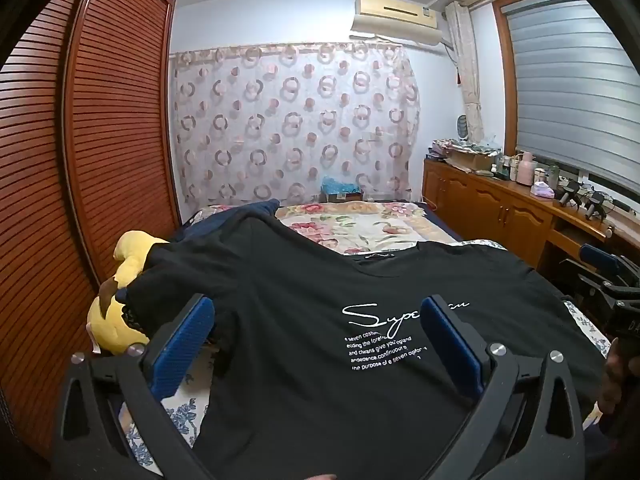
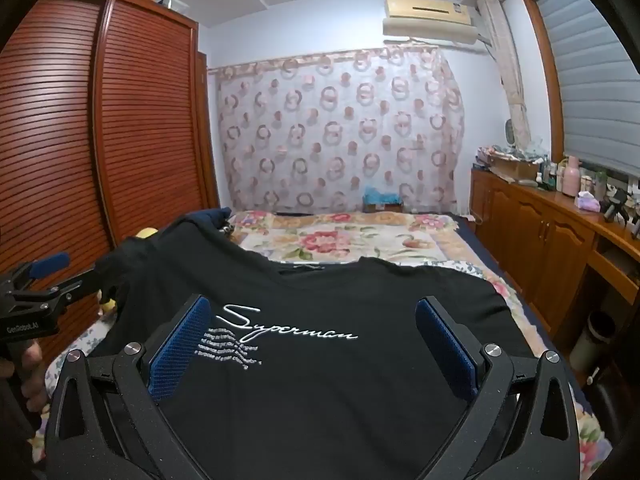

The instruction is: Fold small clothes

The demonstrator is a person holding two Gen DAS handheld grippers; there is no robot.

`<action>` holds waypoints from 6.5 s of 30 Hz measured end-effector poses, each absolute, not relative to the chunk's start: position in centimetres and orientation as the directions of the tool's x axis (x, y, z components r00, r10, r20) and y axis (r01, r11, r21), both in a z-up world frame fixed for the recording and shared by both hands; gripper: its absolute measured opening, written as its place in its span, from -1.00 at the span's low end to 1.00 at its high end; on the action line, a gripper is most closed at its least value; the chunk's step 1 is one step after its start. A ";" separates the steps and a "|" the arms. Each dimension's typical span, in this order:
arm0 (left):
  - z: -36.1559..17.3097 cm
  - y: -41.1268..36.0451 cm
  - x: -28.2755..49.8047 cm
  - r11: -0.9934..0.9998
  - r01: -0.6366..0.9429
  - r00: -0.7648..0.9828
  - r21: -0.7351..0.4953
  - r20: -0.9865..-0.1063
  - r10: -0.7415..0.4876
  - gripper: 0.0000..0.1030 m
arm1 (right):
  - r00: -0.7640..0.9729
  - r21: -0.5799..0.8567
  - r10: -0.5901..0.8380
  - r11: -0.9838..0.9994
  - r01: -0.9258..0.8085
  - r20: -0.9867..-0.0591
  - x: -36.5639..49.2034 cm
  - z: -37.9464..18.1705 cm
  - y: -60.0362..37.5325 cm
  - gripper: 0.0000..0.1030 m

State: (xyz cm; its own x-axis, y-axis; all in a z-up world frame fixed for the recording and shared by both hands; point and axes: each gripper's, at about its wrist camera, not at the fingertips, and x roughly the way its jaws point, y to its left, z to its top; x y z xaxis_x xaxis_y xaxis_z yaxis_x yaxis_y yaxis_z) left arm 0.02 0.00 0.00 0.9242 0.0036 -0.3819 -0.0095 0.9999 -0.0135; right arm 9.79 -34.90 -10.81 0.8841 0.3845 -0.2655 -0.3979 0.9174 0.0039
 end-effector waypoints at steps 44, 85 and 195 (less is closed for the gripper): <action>1.5 1.0 -0.6 1.000 -0.010 0.932 0.009 -0.363 0.012 1.00 | 0.882 0.007 0.385 0.917 -0.399 -0.270 9.8 -10.9 -35.0 1.00; 2.3 1.2 -0.4 1.000 -0.011 0.933 0.018 -0.358 0.016 1.00 | 0.881 0.009 0.387 0.917 -0.400 -0.272 9.7 -10.9 -35.0 1.00; 4.5 8.2 11.0 0.965 0.261 0.824 -0.007 -0.519 -0.227 -0.36 | 0.705 0.020 0.505 0.819 -0.573 -0.498 15.2 -17.3 -29.2 1.00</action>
